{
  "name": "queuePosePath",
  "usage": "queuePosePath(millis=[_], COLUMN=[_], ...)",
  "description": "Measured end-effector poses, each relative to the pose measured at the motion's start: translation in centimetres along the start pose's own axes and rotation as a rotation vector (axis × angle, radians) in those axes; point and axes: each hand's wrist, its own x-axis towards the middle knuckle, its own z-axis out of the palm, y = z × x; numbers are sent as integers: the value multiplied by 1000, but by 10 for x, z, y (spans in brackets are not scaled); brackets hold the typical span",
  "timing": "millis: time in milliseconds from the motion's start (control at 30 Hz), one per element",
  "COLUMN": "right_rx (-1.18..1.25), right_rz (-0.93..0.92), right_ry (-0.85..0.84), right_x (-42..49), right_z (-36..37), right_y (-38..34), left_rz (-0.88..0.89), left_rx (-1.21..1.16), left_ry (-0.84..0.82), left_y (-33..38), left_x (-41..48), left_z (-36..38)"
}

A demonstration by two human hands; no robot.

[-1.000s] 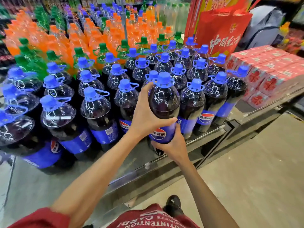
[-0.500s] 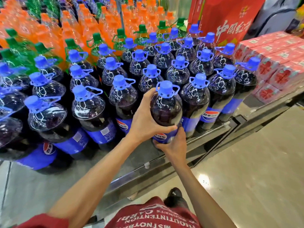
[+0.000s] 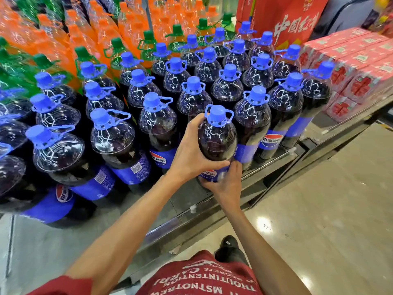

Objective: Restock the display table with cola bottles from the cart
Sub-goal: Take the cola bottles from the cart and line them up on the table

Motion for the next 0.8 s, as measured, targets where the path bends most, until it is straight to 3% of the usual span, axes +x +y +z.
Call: queuePosePath(millis=[800], right_rx=[18], right_rz=[42], right_ry=[46], right_x=[-8], right_z=[0], right_y=[-7], left_rz=[90], left_rx=[109], left_ry=[-117], left_y=[2], left_x=[3], left_z=[-26])
